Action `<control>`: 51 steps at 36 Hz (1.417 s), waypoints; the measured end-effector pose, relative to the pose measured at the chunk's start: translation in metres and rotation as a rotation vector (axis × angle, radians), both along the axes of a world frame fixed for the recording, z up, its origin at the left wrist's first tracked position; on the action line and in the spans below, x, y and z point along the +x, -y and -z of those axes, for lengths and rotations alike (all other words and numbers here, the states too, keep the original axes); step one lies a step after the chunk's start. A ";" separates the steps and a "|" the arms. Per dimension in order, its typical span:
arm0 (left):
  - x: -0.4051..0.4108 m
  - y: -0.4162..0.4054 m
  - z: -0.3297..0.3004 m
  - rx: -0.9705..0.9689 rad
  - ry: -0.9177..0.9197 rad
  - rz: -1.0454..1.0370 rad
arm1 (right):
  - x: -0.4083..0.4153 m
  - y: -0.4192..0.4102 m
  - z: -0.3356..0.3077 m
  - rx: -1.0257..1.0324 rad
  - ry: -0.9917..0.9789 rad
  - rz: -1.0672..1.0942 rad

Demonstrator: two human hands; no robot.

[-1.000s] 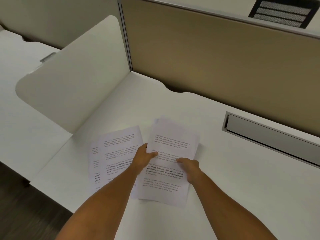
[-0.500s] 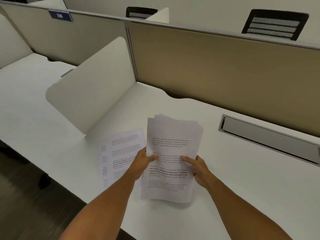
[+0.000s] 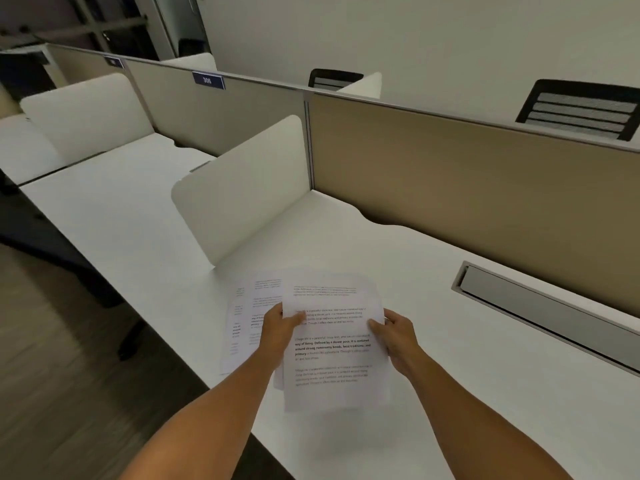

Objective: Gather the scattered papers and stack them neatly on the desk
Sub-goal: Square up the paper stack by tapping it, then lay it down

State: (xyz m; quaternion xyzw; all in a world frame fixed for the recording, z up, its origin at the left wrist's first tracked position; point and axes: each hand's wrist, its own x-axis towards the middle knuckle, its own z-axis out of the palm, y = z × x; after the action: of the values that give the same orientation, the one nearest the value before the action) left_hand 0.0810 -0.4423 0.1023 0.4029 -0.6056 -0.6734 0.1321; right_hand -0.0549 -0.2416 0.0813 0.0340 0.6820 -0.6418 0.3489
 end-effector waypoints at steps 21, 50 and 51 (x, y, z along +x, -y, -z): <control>0.040 0.085 0.012 -0.176 0.231 -0.076 | 0.031 0.118 0.013 0.157 -0.021 -0.096; -0.024 0.194 0.119 -0.264 0.667 -0.093 | 0.005 0.268 0.088 0.811 -0.069 -0.212; -0.024 0.195 0.120 -0.275 0.700 -0.084 | 0.004 0.271 0.089 0.839 -0.062 -0.226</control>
State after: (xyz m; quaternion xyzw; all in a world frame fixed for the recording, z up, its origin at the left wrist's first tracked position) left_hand 0.0568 -0.6373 -0.0174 0.6114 -0.6818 -0.4017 -0.0026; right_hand -0.0508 -0.5125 -0.0081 0.0786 0.8933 -0.2677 0.3524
